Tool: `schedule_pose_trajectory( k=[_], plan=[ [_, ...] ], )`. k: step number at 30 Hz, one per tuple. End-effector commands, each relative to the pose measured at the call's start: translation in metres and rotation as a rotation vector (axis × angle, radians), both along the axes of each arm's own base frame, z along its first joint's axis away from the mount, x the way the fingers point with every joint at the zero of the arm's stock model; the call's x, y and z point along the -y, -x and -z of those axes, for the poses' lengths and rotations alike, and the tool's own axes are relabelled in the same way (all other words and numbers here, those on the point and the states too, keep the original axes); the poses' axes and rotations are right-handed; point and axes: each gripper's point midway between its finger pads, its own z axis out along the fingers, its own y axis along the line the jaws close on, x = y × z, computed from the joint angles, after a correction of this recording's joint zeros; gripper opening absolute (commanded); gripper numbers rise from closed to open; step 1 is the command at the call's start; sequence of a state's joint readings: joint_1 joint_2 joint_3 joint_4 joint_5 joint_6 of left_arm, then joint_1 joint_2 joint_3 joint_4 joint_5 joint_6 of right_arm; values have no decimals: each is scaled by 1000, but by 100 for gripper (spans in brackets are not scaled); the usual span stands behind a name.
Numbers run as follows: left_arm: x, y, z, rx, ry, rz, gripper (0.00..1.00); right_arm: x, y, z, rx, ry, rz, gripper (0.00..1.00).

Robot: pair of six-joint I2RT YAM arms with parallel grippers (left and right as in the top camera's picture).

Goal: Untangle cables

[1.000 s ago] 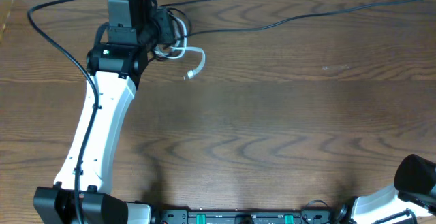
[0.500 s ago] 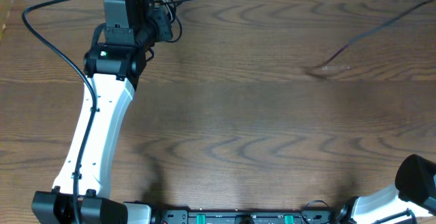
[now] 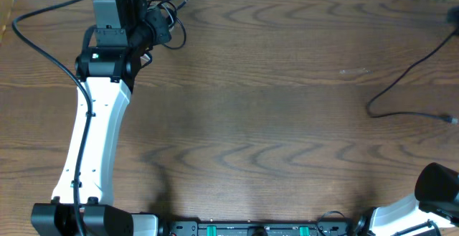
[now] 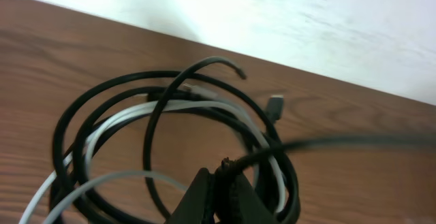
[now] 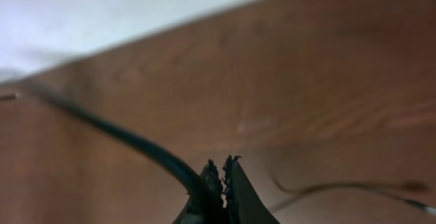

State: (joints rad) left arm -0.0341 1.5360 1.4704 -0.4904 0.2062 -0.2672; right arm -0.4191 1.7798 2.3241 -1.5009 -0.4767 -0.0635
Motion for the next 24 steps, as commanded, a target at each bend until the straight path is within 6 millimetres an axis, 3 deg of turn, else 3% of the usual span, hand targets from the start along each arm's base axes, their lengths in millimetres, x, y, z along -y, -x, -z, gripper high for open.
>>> schedule_pose_trajectory(
  k=[1,7,11,12,13,14,15,17,24],
  plan=[
    [18,12,-1,-44,114,41,8,-20,-2,41,-121,-18,-74,2],
    [29,48,34,-250,104,62,8,-47,-8,113,-277,-6,-141,2],
    [38,74,52,-374,79,95,8,-55,-27,141,-272,-4,-112,2],
    [41,80,55,-398,77,101,8,-56,-32,145,-260,-7,-107,15],
    [43,85,58,-421,74,108,8,-58,-37,148,-248,-8,-103,35],
    [47,90,60,-440,70,117,8,-60,-40,150,-236,-9,-101,59],
    [53,97,63,-466,65,134,8,-63,-45,151,-222,-10,-104,92],
    [60,102,65,-483,61,155,8,-68,-48,149,-205,-17,-116,99],
    [87,106,62,-483,95,168,8,-122,-45,126,-156,-119,-268,99]
  ],
)
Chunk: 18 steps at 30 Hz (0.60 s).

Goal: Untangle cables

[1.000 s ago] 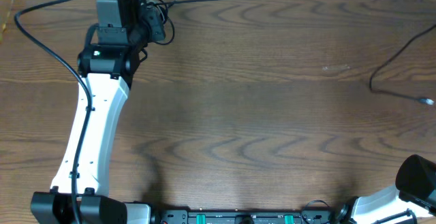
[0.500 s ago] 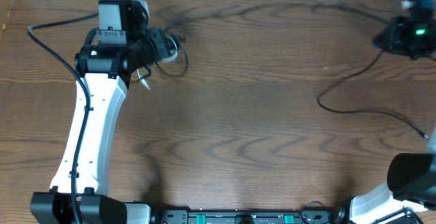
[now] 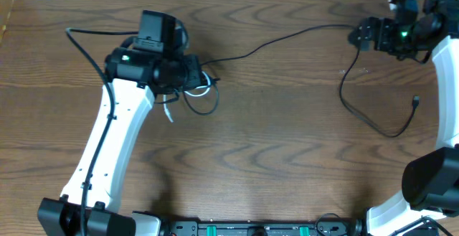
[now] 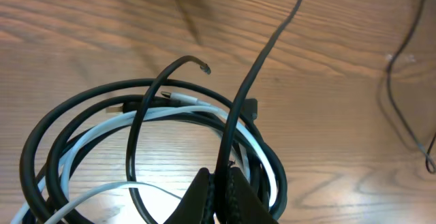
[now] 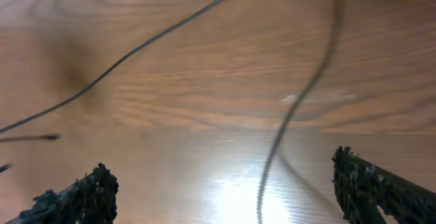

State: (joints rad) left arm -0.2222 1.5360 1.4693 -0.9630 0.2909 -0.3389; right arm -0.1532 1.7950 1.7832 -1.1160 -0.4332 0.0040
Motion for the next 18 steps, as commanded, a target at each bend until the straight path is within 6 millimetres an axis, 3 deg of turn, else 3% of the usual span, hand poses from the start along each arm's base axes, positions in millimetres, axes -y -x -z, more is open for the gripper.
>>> schedule_pose_trajectory(
  k=[1,8,12,18],
  plan=[
    [10,-2,-10,15,51,-40,8,-39,2,-19,32,-85,-88,99],
    [14,-28,-25,94,128,-137,8,-110,17,-25,10,-167,-234,99],
    [17,-45,-37,166,172,-165,8,-150,22,-29,-23,-224,-228,99],
    [13,-69,-54,272,188,-223,8,-199,21,-43,-17,-309,-206,85]
  ],
)
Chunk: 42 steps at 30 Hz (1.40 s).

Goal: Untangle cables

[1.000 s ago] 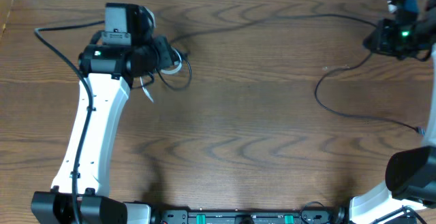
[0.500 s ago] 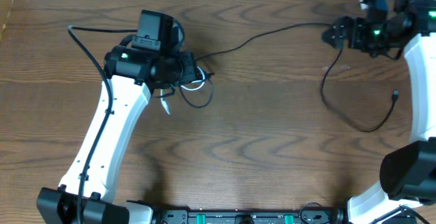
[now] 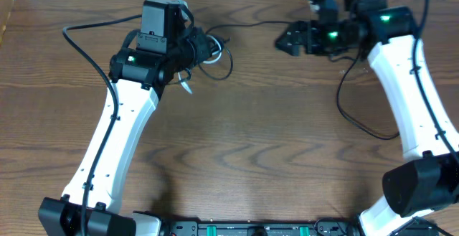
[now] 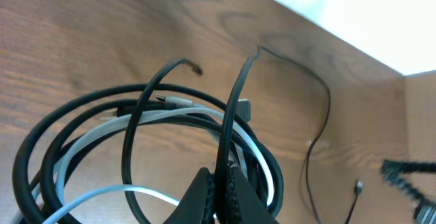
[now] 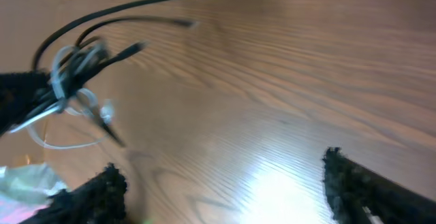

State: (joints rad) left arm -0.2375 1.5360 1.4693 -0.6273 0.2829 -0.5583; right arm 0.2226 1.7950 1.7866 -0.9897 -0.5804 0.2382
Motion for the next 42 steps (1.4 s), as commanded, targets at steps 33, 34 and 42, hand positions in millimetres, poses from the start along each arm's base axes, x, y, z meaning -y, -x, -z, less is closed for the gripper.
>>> schedule_pose_trajectory(
  k=[33,34,42],
  plan=[
    [-10,-30,-29,36,231,-303,8,-150,-19,-20,-175,-443,109,45],
    [-10,-30,-29,36,231,-303,8,-154,-20,-21,-180,-461,94,45],
    [-10,-30,-29,38,230,-303,8,-167,-16,-19,-210,-495,58,43]
  ],
)
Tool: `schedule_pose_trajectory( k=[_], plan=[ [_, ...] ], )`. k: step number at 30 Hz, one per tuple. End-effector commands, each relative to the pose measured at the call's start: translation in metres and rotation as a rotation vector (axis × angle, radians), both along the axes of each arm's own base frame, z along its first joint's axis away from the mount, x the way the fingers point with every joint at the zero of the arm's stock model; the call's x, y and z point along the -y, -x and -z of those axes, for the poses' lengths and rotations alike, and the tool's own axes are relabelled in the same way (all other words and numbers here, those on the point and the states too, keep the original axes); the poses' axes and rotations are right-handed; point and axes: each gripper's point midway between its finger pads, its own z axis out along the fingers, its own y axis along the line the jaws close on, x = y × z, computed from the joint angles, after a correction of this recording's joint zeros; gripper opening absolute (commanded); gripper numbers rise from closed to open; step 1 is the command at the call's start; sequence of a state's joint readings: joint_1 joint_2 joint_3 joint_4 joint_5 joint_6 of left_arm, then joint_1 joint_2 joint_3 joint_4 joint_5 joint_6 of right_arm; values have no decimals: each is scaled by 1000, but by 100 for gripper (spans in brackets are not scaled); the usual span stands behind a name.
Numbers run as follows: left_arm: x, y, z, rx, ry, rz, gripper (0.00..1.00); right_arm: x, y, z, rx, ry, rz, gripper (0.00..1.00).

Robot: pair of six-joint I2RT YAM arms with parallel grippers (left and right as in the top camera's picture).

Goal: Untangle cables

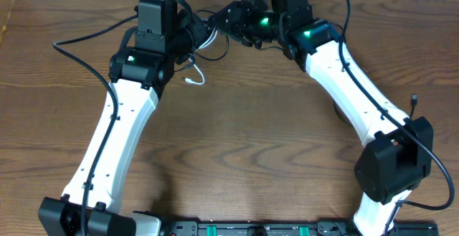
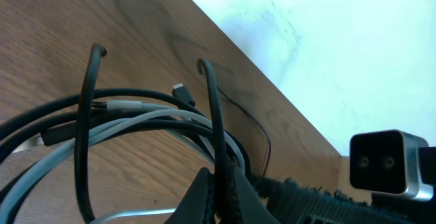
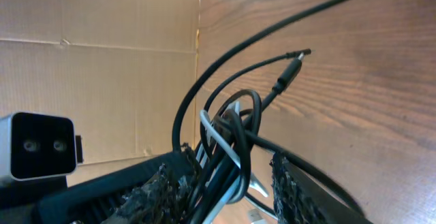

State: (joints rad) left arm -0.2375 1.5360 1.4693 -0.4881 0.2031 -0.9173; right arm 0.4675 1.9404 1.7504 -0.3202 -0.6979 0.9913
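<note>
A tangle of black and white cables (image 2: 136, 118) hangs at the back of the table, with my left gripper (image 2: 216, 178) shut on its black strands. In the overhead view the left gripper (image 1: 195, 35) holds that bundle (image 1: 215, 46), and a white end (image 1: 192, 78) dangles below it. From the right, my right gripper (image 1: 226, 17) meets the bundle. In the right wrist view it is open (image 3: 228, 173), its two fingers astride the looped cables (image 3: 235, 132). One black plug (image 3: 287, 71) sticks out above.
A thin black cable end (image 1: 414, 101) lies at the table's right edge. The left arm's own black lead (image 1: 72, 46) loops at the left. A white wall (image 2: 340, 40) runs close behind the table's back edge. Brown cardboard (image 3: 102, 60) stands at one side.
My right gripper has moved left from open table to the bundle, its fingers now closer together and astride the cables. The left gripper still holds the bundle, slightly nearer the back edge.
First my left gripper held the bundle at the back left and my right was shut on a black cable off to the right. Then the right was open and that cable trailed across the table. The right then stood nearer the bundle, and now straddles it.
</note>
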Motion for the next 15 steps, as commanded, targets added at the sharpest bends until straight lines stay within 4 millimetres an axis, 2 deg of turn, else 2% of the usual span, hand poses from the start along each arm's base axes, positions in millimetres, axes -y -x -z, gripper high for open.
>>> schedule_pose_trajectory(
  k=[1,5,10,13,15],
  plan=[
    [-3,-3,-5,18,0,-16,8,-12,13,8,-50,-8,-49,43],
    [-3,-4,-5,18,0,-16,8,-16,18,12,-58,-9,-80,40],
    [-2,-4,-4,17,0,-16,8,-17,19,15,-68,-8,-87,26],
    [-2,-4,-4,17,0,-16,8,-16,18,15,-65,-7,-84,15],
    [-2,-4,-4,17,0,-15,8,-16,18,15,-63,-6,-84,1]
  ],
)
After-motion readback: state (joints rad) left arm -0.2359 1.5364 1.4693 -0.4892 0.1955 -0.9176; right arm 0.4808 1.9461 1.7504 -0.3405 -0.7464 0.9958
